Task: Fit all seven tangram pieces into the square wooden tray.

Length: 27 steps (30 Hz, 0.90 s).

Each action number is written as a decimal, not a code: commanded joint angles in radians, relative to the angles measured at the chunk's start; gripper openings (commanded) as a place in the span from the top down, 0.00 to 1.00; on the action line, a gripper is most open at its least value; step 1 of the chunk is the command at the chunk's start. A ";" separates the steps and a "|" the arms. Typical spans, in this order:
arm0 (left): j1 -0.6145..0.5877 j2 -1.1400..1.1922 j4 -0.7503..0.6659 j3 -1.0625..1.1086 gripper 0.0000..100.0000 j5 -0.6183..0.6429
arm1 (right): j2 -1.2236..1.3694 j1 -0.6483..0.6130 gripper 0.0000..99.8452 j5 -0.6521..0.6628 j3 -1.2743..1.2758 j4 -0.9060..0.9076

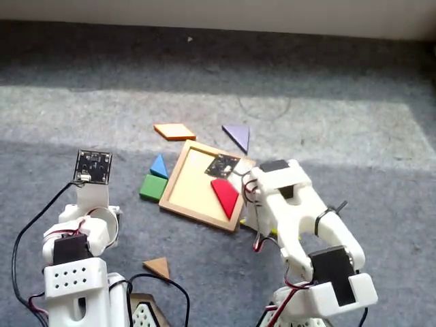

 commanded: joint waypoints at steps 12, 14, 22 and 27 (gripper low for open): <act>-0.007 -0.012 -0.014 -0.007 0.88 -0.008 | -0.007 0.076 0.81 0.026 -0.038 -0.019; -0.007 -0.012 -0.014 -0.007 0.88 -0.008 | -0.062 0.105 0.81 0.026 -0.051 -0.001; -0.007 -0.012 -0.018 -0.007 0.88 -0.008 | -0.308 0.094 0.81 -0.064 -0.110 0.140; -0.007 -0.012 -0.015 -0.007 0.88 -0.008 | -0.358 -0.035 0.81 -0.180 -0.111 0.137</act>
